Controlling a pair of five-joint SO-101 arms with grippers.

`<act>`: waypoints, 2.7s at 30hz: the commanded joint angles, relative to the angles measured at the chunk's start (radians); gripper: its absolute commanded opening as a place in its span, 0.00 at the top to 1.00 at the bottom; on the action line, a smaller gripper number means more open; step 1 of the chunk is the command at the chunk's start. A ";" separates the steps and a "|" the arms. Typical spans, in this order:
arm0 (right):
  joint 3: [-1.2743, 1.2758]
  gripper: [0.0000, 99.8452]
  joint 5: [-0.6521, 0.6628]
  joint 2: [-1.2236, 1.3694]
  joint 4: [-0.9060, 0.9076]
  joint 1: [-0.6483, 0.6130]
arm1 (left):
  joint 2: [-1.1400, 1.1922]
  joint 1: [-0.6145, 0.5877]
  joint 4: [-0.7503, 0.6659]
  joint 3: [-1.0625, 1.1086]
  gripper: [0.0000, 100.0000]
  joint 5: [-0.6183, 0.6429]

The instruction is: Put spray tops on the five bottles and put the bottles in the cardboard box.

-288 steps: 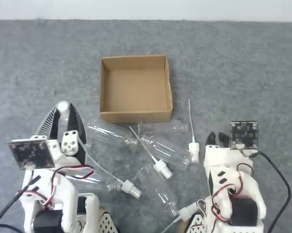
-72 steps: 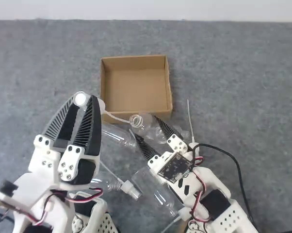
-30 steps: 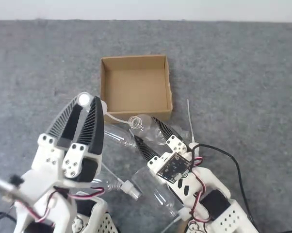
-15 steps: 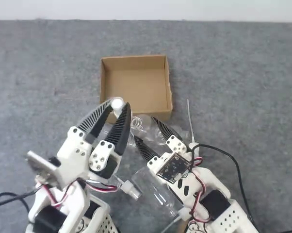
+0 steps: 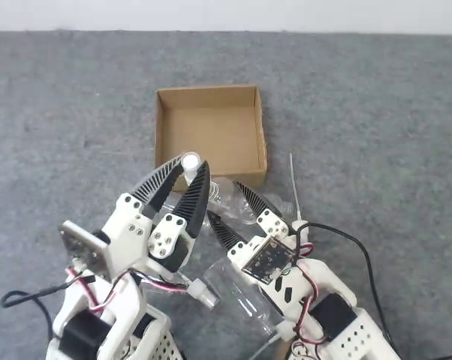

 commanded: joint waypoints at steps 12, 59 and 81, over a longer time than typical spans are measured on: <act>0.017 0.93 -0.089 -0.019 -0.082 0.042 | -0.003 0.008 -0.035 0.070 0.99 -0.002; 0.006 0.93 -0.164 -0.019 -0.074 0.054 | -0.005 -0.002 0.049 -0.056 0.83 0.041; -0.069 0.93 -0.175 -0.019 -0.077 0.104 | -0.005 -0.361 0.026 -0.068 0.83 0.164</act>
